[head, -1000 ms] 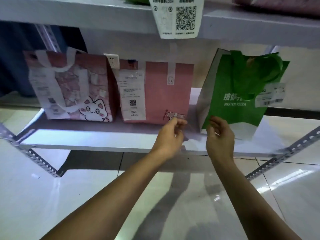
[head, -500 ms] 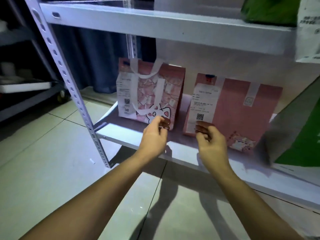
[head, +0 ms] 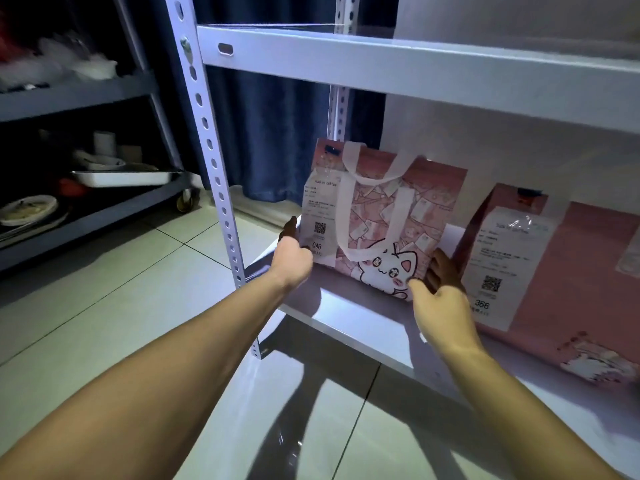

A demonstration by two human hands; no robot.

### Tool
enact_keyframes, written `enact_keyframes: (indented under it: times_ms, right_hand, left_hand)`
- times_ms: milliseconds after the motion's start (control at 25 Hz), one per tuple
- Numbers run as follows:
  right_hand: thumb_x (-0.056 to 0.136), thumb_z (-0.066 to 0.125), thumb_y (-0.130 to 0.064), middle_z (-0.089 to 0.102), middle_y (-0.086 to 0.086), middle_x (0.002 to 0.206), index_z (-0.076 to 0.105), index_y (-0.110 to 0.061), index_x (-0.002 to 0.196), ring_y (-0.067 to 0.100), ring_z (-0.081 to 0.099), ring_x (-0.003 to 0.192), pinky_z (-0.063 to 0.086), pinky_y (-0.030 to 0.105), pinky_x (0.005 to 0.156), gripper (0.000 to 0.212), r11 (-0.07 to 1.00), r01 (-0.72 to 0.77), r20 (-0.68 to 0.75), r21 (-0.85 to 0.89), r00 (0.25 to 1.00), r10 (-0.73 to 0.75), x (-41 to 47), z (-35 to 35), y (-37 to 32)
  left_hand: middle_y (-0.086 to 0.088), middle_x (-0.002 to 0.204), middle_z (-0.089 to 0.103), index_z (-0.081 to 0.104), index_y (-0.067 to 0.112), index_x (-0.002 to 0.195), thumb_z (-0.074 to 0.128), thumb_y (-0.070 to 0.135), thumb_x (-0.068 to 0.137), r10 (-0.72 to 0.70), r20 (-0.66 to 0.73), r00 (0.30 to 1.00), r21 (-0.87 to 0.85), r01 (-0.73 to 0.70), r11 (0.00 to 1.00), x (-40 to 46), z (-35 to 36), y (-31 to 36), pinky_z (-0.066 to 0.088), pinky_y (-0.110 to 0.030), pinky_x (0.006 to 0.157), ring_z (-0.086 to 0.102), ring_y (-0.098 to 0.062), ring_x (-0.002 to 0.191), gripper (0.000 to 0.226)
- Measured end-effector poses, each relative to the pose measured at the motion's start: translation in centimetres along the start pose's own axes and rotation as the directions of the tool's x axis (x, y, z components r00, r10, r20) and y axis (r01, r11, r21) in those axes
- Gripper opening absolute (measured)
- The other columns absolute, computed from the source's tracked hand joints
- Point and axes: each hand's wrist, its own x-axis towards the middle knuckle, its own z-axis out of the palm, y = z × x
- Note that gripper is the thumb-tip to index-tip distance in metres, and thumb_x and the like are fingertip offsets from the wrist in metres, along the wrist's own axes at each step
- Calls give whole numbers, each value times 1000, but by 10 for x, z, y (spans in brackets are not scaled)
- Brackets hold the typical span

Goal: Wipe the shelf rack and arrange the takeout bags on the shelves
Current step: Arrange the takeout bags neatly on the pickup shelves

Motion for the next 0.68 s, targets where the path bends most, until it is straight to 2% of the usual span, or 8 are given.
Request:
enact_keyframes:
  times_ms: [80, 120, 240, 360, 440, 480, 560, 680]
  right_hand:
    - [94, 56, -5, 70, 0, 112, 58, -26, 130, 20, 65, 108, 51, 32, 98, 42, 999, -4, -24, 45, 1000, 5, 6, 3, 0]
    - [94, 53, 0, 69, -2, 119, 57, -23, 135, 13, 65, 108, 49, 21, 96, 48, 996, 3, -39, 92, 999, 1, 7, 4, 0]
    - [93, 52, 8, 69, -5, 118, 60, -18, 133, -16, 62, 94, 44, -3, 73, 49, 990, 31, -83, 135, 996, -20, 5, 0, -3]
    - [92, 56, 2, 72, -13, 100, 67, -34, 108, -19, 63, 80, 46, -1, 66, 41, 986, 31, -106, 163, 994, -14, -3, -6, -8]
    - [92, 62, -8, 74, -11, 91, 65, -37, 94, -1, 70, 81, 57, 18, 73, 29, 976, -26, -120, 216, 991, 53, -14, -9, -15]
    - [93, 63, -11, 75, -8, 90, 64, -33, 94, 5, 73, 79, 59, 25, 70, 22, 964, -62, -112, 260, 989, 94, -21, -10, -19]
    - [95, 62, -7, 76, -8, 85, 60, -26, 99, 4, 74, 71, 57, 20, 57, 20, 947, -83, -60, 309, 993, 106, -41, -12, -24]
    - [97, 58, -3, 77, -11, 87, 60, -25, 107, 4, 74, 76, 56, 17, 58, 24, 954, -69, 25, 290, 998, 65, -79, -22, -38]
  left_hand:
    - [-13, 133, 63, 45, 11, 144, 32, -17, 80, 41, 51, 998, -24, -40, 999, 4, -3, -3, 45, -39, 109, 57, -30, 124, 70]
    - [-12, 129, 65, 48, 11, 141, 31, -17, 81, 47, 59, 997, -34, -45, 998, 5, -5, -5, 47, -38, 106, 59, -28, 121, 69]
    - [-10, 125, 67, 54, 10, 131, 33, -8, 92, 3, 58, 998, -69, 1, 998, 0, -11, -12, 50, -43, 103, 61, -30, 116, 48]
    - [0, 124, 66, 52, 18, 126, 36, -1, 100, -20, 48, 999, -154, 28, 988, -23, -18, -21, 49, -36, 98, 60, -21, 115, 36]
    - [3, 123, 66, 53, 22, 127, 40, 0, 102, -10, 27, 1000, -224, 16, 974, -47, -25, -24, 54, -31, 92, 62, -13, 113, 36]
    - [5, 122, 66, 54, 24, 126, 41, 0, 102, -11, 19, 1000, -257, 16, 966, -59, -27, -25, 56, -29, 86, 62, -7, 110, 37]
    - [5, 123, 65, 55, 25, 124, 43, -1, 101, -34, -12, 999, -306, 28, 952, -82, -34, -26, 55, -25, 79, 59, -2, 109, 36]
    - [7, 121, 65, 55, 27, 122, 47, 4, 102, -99, -42, 994, -370, 76, 926, -123, -47, -23, 53, -17, 72, 60, -12, 114, 32]
